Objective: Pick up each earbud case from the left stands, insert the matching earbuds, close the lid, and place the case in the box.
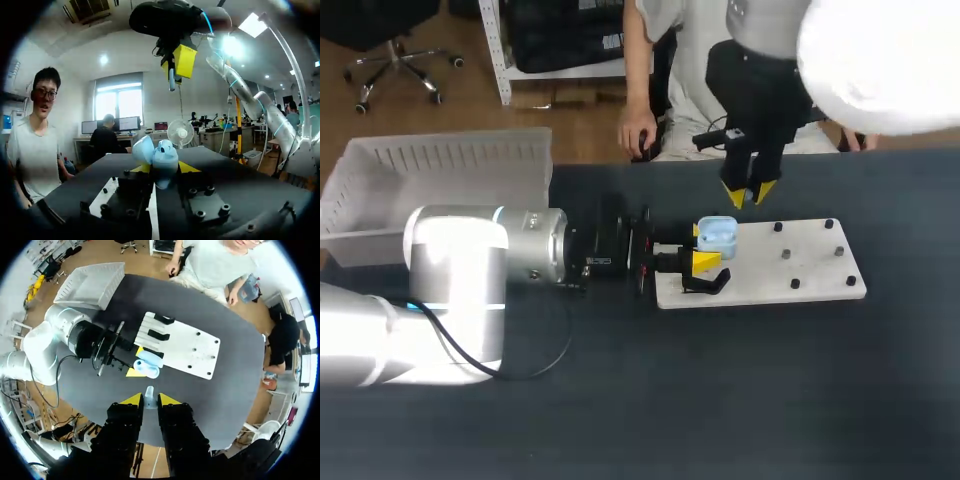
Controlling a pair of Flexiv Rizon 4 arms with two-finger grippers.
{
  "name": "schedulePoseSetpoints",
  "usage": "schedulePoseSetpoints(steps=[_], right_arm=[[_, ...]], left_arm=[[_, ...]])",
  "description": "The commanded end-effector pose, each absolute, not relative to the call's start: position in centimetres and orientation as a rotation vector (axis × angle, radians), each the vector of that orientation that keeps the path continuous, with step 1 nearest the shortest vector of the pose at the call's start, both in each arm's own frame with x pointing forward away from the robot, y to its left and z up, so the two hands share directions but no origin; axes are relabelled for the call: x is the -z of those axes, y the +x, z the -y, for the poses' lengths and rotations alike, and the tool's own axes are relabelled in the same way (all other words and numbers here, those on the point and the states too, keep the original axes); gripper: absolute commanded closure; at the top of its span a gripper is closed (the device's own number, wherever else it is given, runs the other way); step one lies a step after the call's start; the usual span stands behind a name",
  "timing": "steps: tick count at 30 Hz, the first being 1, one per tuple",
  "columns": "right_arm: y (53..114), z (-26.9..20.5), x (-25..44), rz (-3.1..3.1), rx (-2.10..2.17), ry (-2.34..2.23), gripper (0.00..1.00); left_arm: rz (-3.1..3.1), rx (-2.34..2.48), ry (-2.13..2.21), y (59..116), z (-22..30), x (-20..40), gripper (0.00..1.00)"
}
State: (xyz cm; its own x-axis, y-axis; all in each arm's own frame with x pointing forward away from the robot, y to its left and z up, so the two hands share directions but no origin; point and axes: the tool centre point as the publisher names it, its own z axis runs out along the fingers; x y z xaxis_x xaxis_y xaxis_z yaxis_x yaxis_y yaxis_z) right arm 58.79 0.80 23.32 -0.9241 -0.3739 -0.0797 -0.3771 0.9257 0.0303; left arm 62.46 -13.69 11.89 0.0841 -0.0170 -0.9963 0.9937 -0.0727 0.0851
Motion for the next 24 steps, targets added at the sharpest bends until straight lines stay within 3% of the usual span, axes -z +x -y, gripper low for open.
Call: schedulePoseSetpoints(steps=[1,24], right_arm=[[59.6,-1.9,-22.6,-3.061,-0.052,-0.65,1.0],[59.5,-3.3,-21.7,-3.05,-0.061,-0.73,1.0]], left_arm=[[-1.098,1.202,1.287,62.4,13.7,-11.8,1.0],[-1.098,1.202,1.287,62.4,13.7,-11.8,1.0]])
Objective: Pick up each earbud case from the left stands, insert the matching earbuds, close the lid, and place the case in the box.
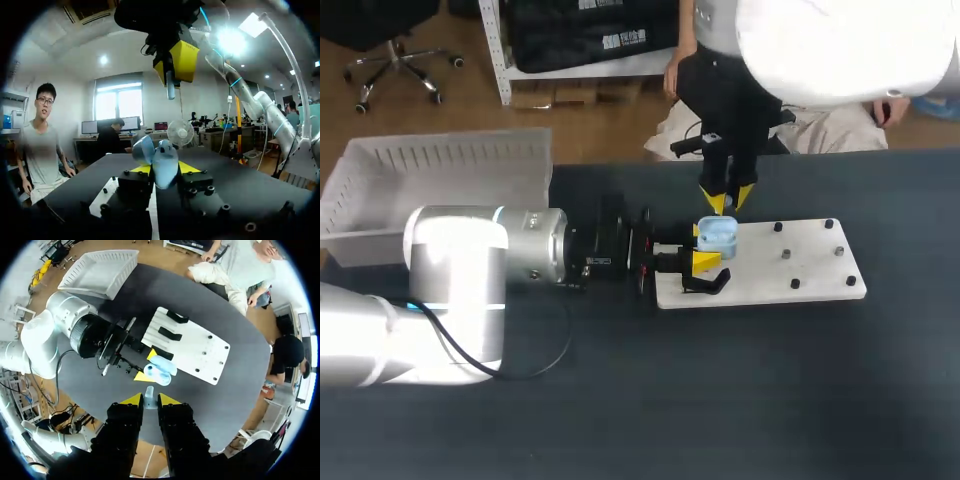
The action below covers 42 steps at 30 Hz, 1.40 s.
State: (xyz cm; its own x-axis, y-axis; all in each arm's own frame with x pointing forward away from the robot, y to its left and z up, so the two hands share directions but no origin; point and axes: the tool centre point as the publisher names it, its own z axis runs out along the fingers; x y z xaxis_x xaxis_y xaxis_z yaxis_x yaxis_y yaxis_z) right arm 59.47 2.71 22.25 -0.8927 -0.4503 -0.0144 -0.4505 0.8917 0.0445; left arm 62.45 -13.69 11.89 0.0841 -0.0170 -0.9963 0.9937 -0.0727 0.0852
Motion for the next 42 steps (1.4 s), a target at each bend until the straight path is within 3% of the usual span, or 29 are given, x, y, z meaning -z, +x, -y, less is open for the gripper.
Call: schedulePoseSetpoints(steps=[1,42], right_arm=[[59.4,-3.5,-21.5,-3.049,-0.061,-0.736,1.0],[59.9,-4.2,-18.0,-3.026,0.031,-0.719,1.0]], left_arm=[[-1.098,1.202,1.287,62.4,13.7,-11.8,1.0],[-1.098,1.202,1.287,62.4,13.7,-11.8,1.0]])
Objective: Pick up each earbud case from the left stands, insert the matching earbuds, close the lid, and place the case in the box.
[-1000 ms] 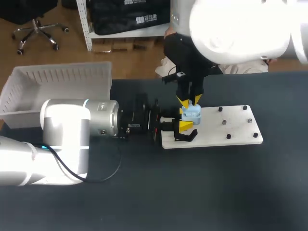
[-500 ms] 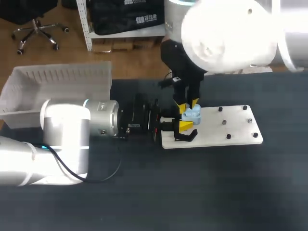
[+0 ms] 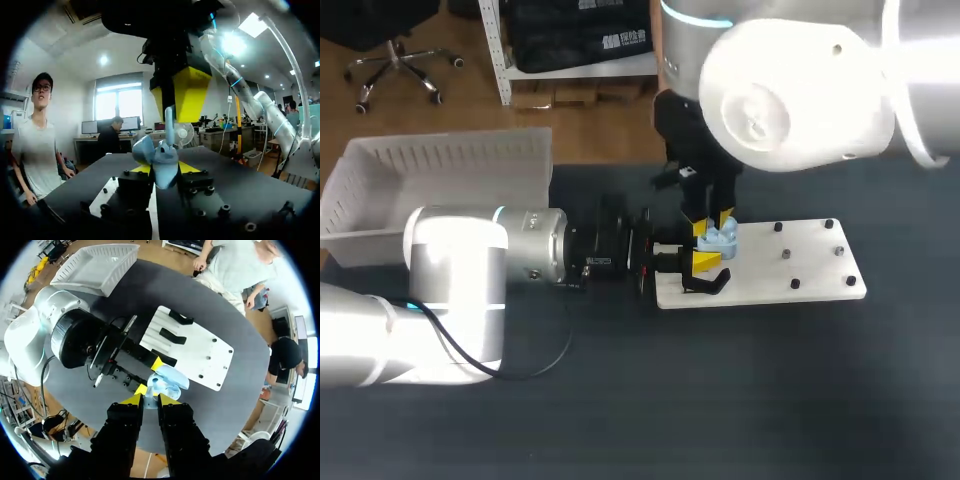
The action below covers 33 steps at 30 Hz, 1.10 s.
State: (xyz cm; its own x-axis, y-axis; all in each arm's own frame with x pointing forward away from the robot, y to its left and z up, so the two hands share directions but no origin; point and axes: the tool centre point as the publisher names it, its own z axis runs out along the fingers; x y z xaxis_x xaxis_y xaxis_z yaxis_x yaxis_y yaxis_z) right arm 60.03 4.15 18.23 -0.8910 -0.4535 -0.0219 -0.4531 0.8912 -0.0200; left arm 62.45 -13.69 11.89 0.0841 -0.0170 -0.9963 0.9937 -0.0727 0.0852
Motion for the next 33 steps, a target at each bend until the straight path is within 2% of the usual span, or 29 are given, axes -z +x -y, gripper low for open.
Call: schedulePoseSetpoints(steps=[1,33], right_arm=[[59.9,-4.2,-17.9,-3.026,0.031,-0.718,1.0],[60.6,-4.0,-16.9,-3.024,0.06,-0.68,1.0]], left_arm=[[-1.098,1.202,1.287,62.4,13.7,-11.8,1.0],[-1.098,1.202,1.287,62.4,13.7,-11.8,1.0]])
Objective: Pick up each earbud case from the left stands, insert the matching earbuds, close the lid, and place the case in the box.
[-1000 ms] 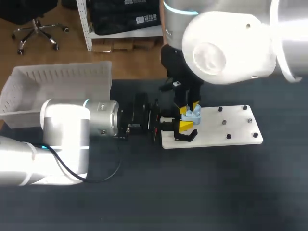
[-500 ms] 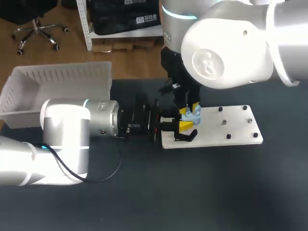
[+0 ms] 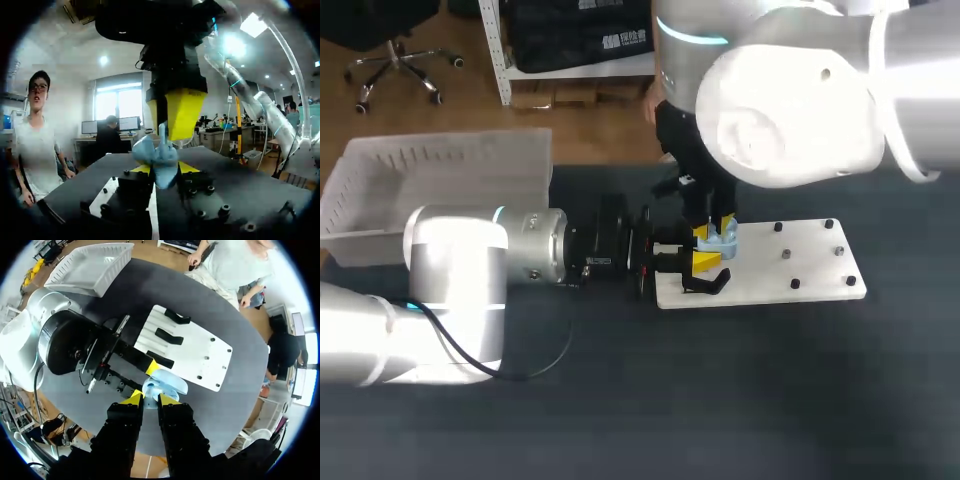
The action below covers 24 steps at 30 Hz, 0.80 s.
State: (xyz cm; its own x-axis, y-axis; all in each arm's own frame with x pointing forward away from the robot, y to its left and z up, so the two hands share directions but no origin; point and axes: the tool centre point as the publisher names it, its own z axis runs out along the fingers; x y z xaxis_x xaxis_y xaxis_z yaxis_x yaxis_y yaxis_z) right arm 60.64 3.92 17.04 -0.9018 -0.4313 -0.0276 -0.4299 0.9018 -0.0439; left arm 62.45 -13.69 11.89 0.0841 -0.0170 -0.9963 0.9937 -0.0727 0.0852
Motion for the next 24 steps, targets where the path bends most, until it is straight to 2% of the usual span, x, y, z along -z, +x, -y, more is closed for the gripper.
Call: schedulePoseSetpoints(steps=[1,24], right_arm=[[60.66,-3.98,-16.86,-3.023,0.061,-0.679,1.0],[60.95,-4.11,-16.27,-3.02,0.082,-0.704,1.0]], left_arm=[[-1.098,1.202,1.287,62.39,13.72,-11.8,1.0],[-1.098,1.202,1.287,62.39,13.72,-11.8,1.0]])
